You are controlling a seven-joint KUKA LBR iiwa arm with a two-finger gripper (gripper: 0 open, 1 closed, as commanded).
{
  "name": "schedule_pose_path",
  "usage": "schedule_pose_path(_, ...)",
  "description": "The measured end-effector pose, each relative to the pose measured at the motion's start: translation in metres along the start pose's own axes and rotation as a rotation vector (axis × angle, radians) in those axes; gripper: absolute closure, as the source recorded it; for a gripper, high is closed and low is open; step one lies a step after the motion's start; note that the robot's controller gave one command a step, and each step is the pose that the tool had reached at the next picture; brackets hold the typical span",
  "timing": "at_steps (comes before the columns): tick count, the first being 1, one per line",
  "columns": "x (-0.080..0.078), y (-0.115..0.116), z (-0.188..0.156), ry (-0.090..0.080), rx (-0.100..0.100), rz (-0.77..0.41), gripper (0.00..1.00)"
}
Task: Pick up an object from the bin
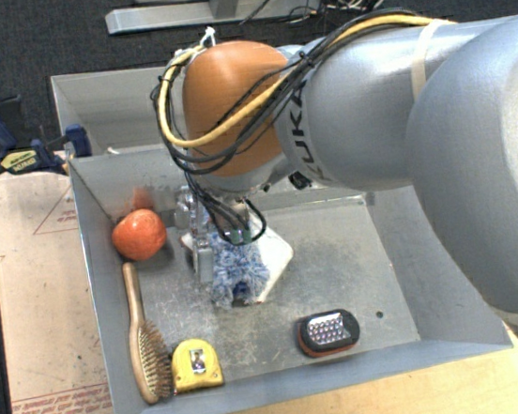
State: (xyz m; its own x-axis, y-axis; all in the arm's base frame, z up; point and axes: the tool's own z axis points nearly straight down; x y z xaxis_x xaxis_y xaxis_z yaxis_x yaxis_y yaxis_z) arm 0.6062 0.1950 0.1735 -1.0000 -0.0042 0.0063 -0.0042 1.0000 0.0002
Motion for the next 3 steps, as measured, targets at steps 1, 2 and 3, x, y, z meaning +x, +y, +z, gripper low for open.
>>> schedule_pose_path(1, -0.001, -0.001, -0.005, -0.007, -0.001, 0.003, 0.0)
schedule_pose_path(2, 0.002, -0.002, -0.034, 0.003, 0.001, 0.005, 0.0)
schedule_pose_path(3, 0.0, -0.004, -0.076, -0.01, -0.003, 0.071, 0.0)
